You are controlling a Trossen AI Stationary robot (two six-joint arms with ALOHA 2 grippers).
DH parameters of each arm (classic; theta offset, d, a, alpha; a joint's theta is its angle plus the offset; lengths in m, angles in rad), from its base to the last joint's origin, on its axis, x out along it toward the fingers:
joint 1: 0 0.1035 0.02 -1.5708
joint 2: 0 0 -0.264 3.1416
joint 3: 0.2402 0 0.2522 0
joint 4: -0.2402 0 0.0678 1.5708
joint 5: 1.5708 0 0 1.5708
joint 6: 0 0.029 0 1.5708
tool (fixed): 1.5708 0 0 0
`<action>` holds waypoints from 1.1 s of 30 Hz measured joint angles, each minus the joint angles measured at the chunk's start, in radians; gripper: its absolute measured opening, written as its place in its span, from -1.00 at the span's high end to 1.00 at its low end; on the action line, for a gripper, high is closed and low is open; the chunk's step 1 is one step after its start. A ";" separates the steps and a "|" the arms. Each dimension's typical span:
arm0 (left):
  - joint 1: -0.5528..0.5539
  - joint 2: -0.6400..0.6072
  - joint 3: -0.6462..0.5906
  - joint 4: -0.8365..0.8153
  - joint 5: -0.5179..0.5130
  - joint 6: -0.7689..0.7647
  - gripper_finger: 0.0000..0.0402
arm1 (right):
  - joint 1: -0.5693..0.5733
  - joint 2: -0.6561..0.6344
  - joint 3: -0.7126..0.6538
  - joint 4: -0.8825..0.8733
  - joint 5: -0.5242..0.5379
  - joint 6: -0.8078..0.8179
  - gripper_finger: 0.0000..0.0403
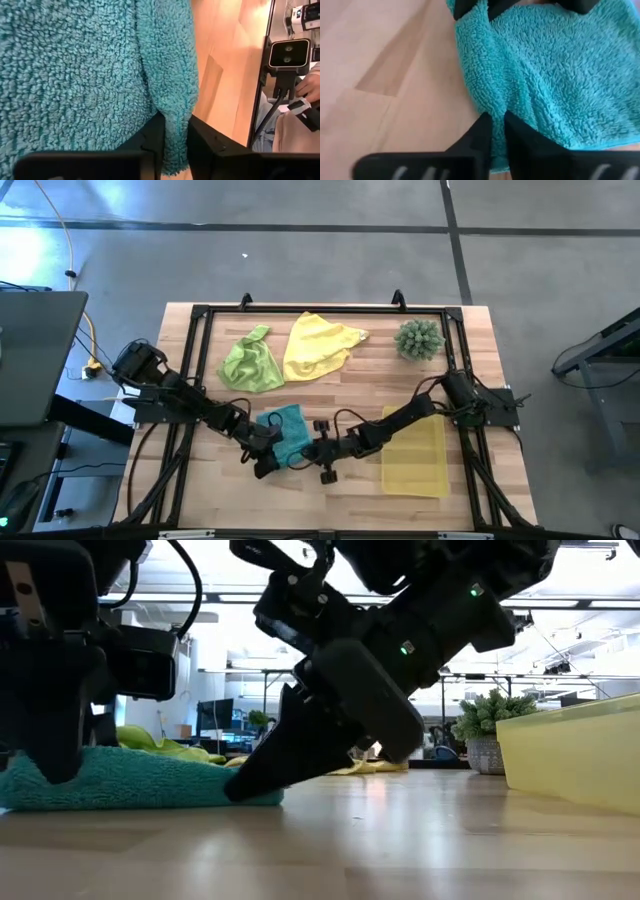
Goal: Roll microfiber towels into tight, uniform cylinder then place into a basket
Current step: Roll the blue microfiber cloth
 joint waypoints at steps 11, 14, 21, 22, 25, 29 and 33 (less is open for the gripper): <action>0.018 -0.158 -0.003 -0.243 0.079 0.141 0.41 | -0.085 0.003 -0.003 0.035 -0.395 0.280 0.98; 0.019 -0.218 -0.002 -0.310 0.059 0.203 0.40 | -0.115 0.005 -0.005 0.052 -0.488 0.399 0.98; -0.041 -0.347 -0.001 -0.282 -0.063 0.361 0.39 | -0.178 0.002 -0.003 0.073 -0.624 0.672 0.98; -0.058 -0.355 0.000 -0.264 -0.107 0.385 0.39 | -0.184 0.002 -0.003 0.072 -0.635 0.701 0.98; -0.116 -0.363 0.000 -0.242 -0.262 0.445 0.39 | -0.201 0.002 -0.003 0.070 -0.650 0.760 0.98; -0.168 -0.344 0.001 -0.243 -0.387 0.465 0.35 | -0.207 0.002 -0.003 0.059 -0.649 0.765 0.98; -0.203 -0.319 0.002 -0.231 -0.448 0.464 0.27 | -0.205 0.001 -0.003 0.038 -0.609 0.765 0.98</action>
